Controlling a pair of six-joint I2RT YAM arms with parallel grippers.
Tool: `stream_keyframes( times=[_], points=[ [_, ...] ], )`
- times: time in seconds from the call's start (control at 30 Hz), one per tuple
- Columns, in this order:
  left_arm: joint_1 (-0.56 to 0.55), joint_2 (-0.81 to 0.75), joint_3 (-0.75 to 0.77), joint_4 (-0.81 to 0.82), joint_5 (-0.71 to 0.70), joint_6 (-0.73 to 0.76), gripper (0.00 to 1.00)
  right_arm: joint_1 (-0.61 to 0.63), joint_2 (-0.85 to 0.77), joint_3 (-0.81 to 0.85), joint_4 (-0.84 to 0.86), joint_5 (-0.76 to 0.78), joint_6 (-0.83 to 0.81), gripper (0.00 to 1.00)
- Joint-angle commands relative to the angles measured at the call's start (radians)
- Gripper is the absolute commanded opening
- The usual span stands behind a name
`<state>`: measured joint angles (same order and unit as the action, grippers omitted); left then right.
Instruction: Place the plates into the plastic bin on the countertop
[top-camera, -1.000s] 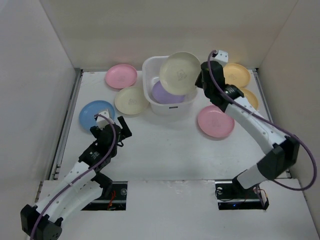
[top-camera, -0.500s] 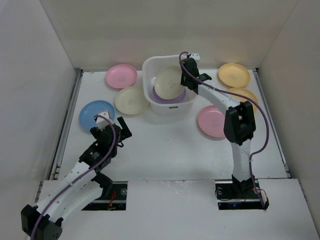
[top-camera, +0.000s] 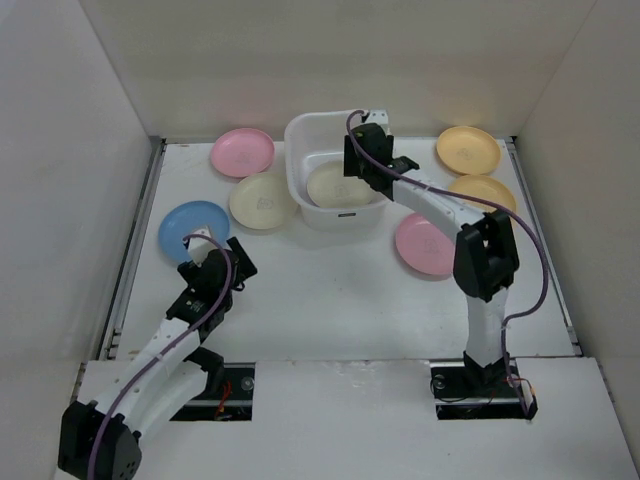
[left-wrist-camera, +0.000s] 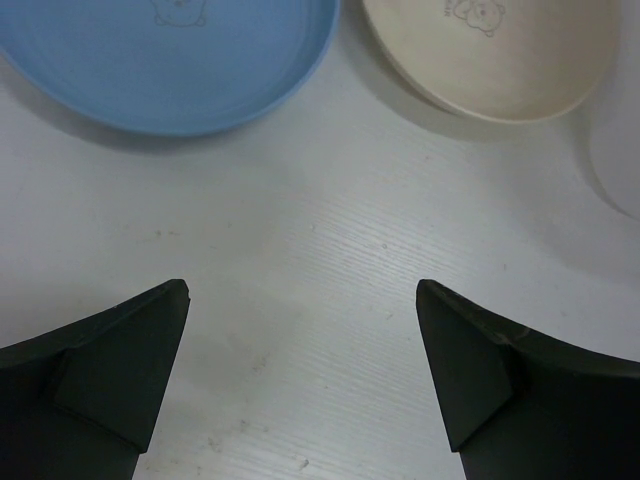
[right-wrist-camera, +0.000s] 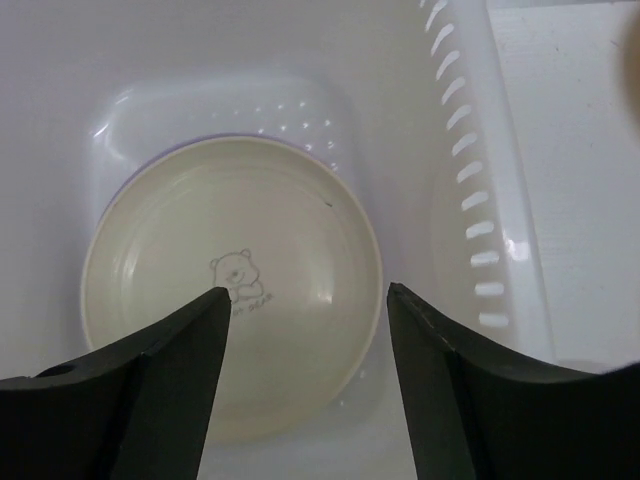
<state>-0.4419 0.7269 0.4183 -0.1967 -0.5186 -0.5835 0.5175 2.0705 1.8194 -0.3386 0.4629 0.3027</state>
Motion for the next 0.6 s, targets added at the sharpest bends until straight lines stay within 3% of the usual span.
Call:
stream_keyframes(
  times=[0.0,0.17,0.33,0.4,0.57],
  points=[
    [0.076,0.015,-0.038,0.091,0.029,-0.038,0.98,0.084,-0.186,-0.083,0.130,0.013,-0.050,0.74],
    [0.222,0.022,-0.073,0.154,0.045,-0.114,0.93,0.166,-0.407,-0.328,0.197,0.000,-0.017,0.78],
    [0.398,0.060,-0.079,0.201,0.069,-0.220,0.81,0.255,-0.582,-0.575,0.283,0.003,0.024,0.79],
    [0.459,0.083,-0.078,0.217,0.090,-0.265,0.75,0.275,-0.628,-0.643,0.297,0.008,0.035,0.79],
    [0.571,0.176,-0.073,0.238,0.164,-0.355,0.73,0.296,-0.720,-0.753,0.305,0.010,0.055,0.79]
  ],
)
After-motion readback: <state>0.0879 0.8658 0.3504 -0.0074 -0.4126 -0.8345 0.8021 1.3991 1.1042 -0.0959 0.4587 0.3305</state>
